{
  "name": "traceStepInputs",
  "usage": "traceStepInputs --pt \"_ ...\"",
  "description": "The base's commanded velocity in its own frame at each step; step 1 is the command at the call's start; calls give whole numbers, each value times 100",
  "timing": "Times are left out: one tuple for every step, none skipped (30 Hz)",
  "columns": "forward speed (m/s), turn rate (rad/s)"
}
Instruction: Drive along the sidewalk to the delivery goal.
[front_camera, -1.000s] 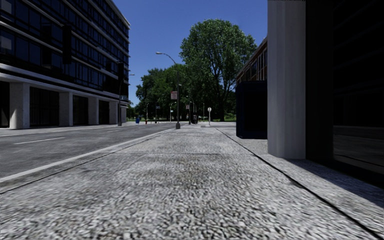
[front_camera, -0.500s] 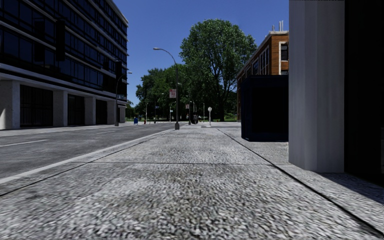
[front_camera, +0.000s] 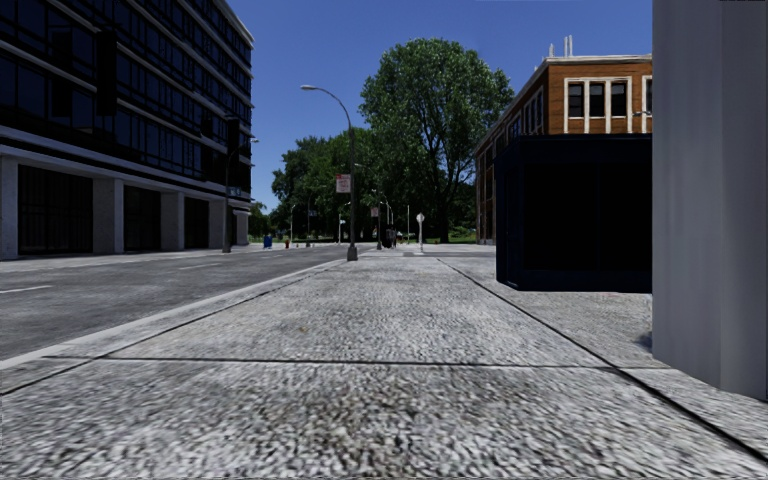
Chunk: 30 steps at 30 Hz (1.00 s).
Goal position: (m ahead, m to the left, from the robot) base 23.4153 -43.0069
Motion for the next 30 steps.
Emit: traceStepInputs --pt "200 0" --pt "200 0" --pt "200 -2" --pt "200 -3" --pt "200 -3" --pt "200 -3" --pt "200 -3" --pt "200 -3" --pt "200 -11" --pt "200 -27" --pt "200 -46" --pt "200 -46" --pt "200 -66" --pt "200 -79" --pt "200 -83" --pt "200 -83" --pt "200 -85" --pt "200 -85" --pt "200 -86" --pt "200 -86" --pt "200 -86" --pt "200 -86" --pt "200 -84" --pt "200 -84" --pt "200 -83" --pt "200 -82" --pt "200 -82" --pt "200 -82" --pt "200 -82" --pt "200 -82"
